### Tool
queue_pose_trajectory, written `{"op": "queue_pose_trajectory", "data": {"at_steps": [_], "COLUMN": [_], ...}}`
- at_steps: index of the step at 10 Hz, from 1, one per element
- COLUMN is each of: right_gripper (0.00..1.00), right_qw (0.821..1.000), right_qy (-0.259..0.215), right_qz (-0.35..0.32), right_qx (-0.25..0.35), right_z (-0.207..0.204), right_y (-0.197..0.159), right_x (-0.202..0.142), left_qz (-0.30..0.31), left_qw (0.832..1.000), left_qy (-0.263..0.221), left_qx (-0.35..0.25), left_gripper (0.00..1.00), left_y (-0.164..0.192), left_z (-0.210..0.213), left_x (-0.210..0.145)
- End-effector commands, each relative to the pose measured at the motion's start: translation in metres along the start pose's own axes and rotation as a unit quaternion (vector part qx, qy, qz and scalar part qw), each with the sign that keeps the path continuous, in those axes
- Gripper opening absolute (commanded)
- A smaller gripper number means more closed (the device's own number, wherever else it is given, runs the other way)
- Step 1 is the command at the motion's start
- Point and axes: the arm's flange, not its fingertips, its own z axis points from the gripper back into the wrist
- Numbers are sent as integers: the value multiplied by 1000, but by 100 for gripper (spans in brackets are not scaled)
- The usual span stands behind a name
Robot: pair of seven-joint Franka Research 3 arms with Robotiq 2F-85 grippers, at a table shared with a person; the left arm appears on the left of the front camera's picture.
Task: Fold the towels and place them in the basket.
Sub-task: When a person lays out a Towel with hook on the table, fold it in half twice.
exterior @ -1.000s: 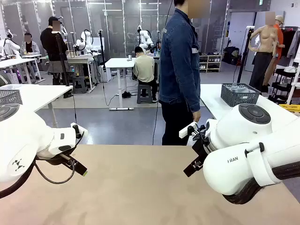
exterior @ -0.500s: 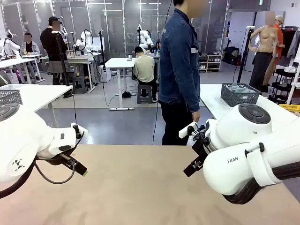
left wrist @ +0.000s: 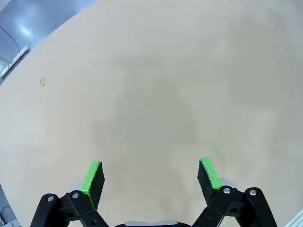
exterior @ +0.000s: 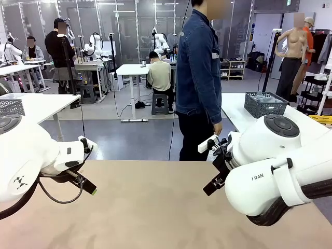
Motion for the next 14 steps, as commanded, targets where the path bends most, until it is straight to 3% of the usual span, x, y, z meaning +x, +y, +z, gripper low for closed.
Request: {"op": "queue_pose_trajectory", "data": {"at_steps": [1,3,6,9,11,14], "right_gripper": [100,100,100,100,100,100], "right_qw": [1000,1000,998,998,999,997], "right_qy": [0,-5,12,26,15,28], "right_qz": [0,-7,-40,-52,-51,-66], "right_qx": [0,26,42,16,9,-34], "right_z": [0,23,87,192,254,319], "right_y": [0,-8,-23,-46,-62,-65], "right_x": [0,14,39,64,63,56], "left_qz": [0,1,16,5,5,26], "left_qw": [1000,1000,999,997,997,997], "left_qy": [0,5,10,38,39,17], "left_qx": [0,-15,-42,-74,-73,-68], "left_gripper": [100,100,100,100,100,100], "left_y": [0,4,6,16,20,24], "left_z": [0,15,81,196,270,351], "left_x": [0,7,29,50,53,52]}}
